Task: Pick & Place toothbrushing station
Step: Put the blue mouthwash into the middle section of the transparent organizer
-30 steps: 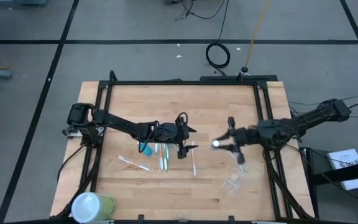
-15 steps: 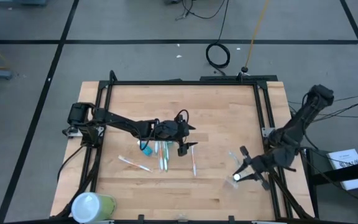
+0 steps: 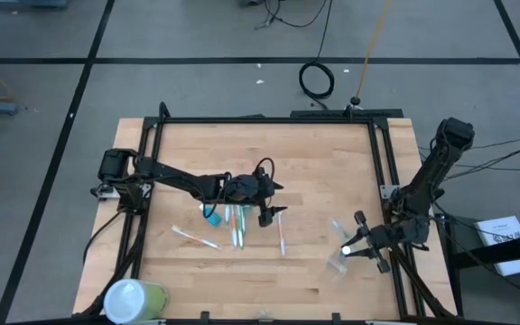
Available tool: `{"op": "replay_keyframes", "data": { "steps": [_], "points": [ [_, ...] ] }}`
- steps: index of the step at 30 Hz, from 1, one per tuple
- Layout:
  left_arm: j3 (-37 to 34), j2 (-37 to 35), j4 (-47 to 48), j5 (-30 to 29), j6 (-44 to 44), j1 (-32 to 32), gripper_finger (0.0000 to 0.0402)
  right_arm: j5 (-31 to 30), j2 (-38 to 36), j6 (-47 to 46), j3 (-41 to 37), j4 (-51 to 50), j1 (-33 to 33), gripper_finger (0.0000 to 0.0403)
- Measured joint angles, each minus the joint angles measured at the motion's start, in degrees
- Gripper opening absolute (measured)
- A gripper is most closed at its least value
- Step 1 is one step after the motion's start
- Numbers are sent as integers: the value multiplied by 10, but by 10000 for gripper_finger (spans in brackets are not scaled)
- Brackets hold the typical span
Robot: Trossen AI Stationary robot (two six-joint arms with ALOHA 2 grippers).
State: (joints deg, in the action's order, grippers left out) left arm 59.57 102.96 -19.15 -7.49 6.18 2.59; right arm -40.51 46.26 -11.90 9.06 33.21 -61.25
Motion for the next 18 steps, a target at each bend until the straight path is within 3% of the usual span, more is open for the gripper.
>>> {"op": "replay_keyframes", "data": {
  "steps": [11, 18],
  "points": [
    [0, 0, -4, 0, 1, 0, 338, 33, 0, -10, -57, 58, 0, 88],
    [0, 0, -6, 0, 1, 0, 338, 30, 0, -47, -58, 46, 1, 167]
  ]
}}
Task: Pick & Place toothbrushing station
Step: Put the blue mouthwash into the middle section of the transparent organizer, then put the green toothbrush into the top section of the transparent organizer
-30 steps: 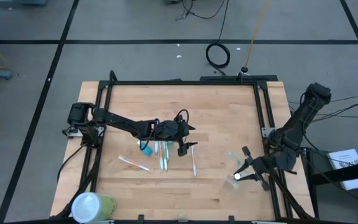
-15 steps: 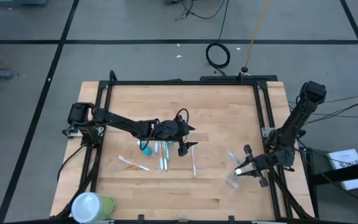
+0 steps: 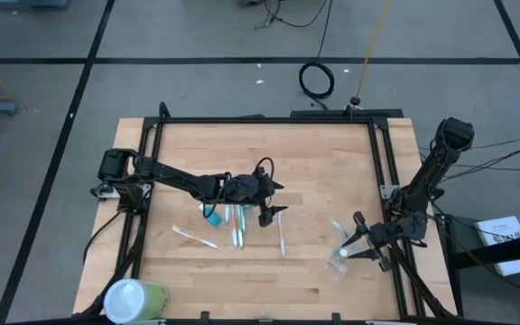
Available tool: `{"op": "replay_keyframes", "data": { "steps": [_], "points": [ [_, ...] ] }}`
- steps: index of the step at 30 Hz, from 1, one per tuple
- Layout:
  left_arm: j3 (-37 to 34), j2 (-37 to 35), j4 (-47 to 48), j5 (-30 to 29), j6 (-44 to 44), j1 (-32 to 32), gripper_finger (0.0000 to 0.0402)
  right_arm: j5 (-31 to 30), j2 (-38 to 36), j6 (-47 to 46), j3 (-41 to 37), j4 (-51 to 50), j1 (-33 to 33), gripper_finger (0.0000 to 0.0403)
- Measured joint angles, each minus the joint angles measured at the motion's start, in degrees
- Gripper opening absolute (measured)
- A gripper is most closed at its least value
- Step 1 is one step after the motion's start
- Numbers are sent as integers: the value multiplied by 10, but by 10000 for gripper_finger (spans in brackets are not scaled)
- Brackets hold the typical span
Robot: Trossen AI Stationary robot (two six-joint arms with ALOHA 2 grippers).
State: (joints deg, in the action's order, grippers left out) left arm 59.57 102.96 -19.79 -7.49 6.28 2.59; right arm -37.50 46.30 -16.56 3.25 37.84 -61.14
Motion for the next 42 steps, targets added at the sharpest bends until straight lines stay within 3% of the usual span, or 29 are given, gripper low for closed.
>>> {"op": "replay_keyframes", "data": {
  "steps": [5, 14, 22, 29, 35, 42],
  "points": [
    [0, 0, 0, 0, 0, 0, 338, 0, 0, -8, 0, 1, 0, 182],
    [0, 0, -9, 0, 1, 0, 338, 1, 0, 13, -1, 43, 0, 171],
    [-1, -11, 1, 0, -16, 0, 338, 2, 0, 110, -2, 149, -1, 168],
    [-1, -102, 108, -6, -31, 2, 338, -2, -4, 262, 11, 244, -1, 170],
    [-3, -182, 241, -26, -5, 2, 337, -91, -11, 381, 54, 247, -1, 171],
    [-63, -270, 236, -110, 3, 30, 337, -210, -35, 473, 113, 244, -1, 171]
  ]
}}
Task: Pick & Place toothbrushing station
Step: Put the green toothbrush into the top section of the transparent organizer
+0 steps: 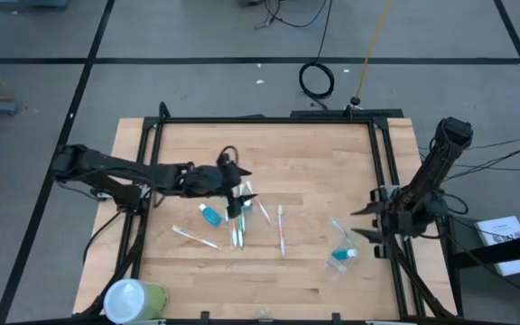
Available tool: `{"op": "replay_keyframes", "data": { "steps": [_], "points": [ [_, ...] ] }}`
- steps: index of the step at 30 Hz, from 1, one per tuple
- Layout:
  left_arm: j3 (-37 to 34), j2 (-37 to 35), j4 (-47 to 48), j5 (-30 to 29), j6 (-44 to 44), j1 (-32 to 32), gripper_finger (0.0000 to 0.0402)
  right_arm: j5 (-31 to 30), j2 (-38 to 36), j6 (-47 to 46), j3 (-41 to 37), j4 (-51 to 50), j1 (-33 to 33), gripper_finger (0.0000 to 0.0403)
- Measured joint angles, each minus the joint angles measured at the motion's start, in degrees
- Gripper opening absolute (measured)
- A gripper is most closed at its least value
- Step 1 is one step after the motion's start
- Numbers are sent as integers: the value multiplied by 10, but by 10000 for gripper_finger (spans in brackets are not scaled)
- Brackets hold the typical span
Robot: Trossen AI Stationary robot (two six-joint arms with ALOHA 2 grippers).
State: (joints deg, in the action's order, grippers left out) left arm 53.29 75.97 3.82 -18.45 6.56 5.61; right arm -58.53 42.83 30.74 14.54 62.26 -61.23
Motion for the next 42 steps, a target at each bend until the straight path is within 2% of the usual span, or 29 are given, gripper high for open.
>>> {"op": "replay_keyframes", "data": {
  "steps": [2, 6, 12, 16, 23, 27, 30, 36, 42],
  "points": [
    [-29, -21, -30, -21, 1, 7, 337, -31, -14, 16, 9, 1, 0, 171],
    [-91, -44, -99, -51, 20, 17, 337, -37, -43, 52, 10, -11, 8, 171],
    [-149, -49, -95, -66, 94, 8, 337, -26, -76, 39, 10, -68, 51, 171],
    [-167, -49, -93, -71, 117, -6, 337, 29, -86, -46, 10, -158, 93, 171],
    [-168, -49, -104, -70, 85, -26, 337, 211, -110, -206, 10, -278, 183, 164],
    [-168, -49, -93, -58, 85, -40, 337, 289, -115, -284, 16, -349, 247, 149],
    [-168, -49, -82, -36, 96, -49, 337, 304, -116, -333, 46, -442, 291, 141],
    [-168, -49, -42, -33, 136, -71, 337, 303, -111, -401, 129, -652, 365, 135],
    [-168, -49, 17, -21, 205, -98, 337, 302, -107, -387, 148, -675, 402, 141]
  ]
}}
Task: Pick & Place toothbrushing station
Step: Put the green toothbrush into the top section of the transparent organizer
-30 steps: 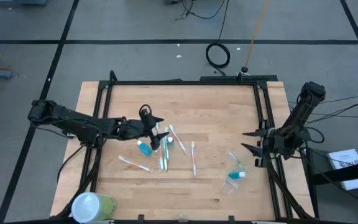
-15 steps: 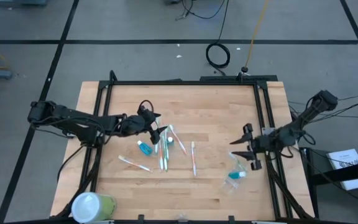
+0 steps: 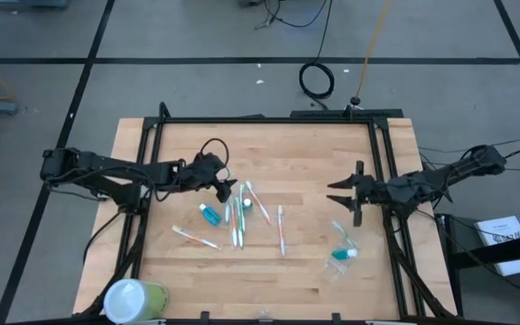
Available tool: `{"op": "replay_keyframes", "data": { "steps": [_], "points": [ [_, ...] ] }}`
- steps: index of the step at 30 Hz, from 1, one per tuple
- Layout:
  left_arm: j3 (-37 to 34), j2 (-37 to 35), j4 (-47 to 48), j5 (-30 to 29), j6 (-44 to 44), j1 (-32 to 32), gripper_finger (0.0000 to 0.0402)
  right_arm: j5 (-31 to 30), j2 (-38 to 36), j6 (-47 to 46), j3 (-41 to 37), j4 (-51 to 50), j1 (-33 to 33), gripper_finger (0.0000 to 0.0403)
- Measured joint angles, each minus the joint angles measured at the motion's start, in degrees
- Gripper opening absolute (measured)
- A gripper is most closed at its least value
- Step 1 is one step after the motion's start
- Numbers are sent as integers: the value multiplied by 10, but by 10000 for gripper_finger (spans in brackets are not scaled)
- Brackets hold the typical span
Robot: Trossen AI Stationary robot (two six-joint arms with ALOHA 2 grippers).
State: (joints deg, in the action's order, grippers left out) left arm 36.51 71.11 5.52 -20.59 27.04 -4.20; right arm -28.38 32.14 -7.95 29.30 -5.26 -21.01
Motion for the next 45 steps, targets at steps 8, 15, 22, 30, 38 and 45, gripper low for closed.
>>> {"op": "replay_keyframes", "data": {
  "steps": [8, 15, 22, 30, 38, 45],
  "points": [
    [0, 22, 78, 10, 144, -58, 337, -19, 1, 5, -12, 7, 4, 144],
    [1, 112, 83, 70, 225, -67, 337, -20, 4, 61, -42, 76, 4, 142],
    [3, 163, 71, 87, 295, -37, 337, -18, 3, 107, -45, 110, 4, 142],
    [23, 199, 68, 58, 331, -15, 337, -17, 3, 112, -45, 110, 4, 141],
    [78, 252, 140, 64, 332, -12, 321, -16, 3, 112, -45, 110, 4, 141],
    [110, 256, 234, 74, 342, -4, 255, -16, 3, 112, -45, 110, 4, 141]
  ]
}}
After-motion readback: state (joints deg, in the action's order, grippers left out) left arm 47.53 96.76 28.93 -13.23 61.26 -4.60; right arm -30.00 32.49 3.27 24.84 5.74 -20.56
